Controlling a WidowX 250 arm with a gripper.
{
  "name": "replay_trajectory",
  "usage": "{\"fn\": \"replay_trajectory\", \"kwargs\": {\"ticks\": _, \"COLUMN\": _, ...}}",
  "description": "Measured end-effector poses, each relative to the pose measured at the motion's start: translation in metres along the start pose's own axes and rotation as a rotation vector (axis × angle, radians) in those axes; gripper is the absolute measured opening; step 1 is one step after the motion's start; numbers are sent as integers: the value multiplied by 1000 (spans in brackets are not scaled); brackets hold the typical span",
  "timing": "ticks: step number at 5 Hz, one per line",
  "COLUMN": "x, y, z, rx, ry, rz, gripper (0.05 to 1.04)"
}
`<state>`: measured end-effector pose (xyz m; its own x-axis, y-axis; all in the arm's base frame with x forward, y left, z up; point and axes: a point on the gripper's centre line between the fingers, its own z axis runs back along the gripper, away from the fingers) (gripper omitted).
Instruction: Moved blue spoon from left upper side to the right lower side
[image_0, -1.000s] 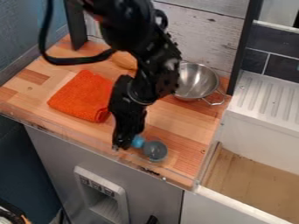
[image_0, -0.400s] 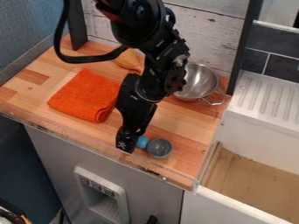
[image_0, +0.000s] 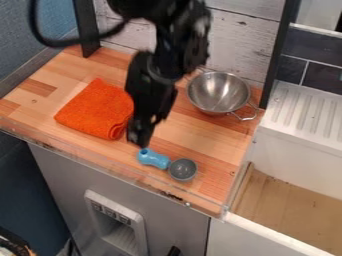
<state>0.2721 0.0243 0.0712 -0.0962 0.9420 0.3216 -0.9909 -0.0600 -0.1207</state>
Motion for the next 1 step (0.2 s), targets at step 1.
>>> {"fn": "replay_trajectory", "kwargs": {"ticks": 1, "x": 10, "y": -12, "z": 23, "rx": -67, "ry": -56, "rz": -40, "gripper": 1001}}
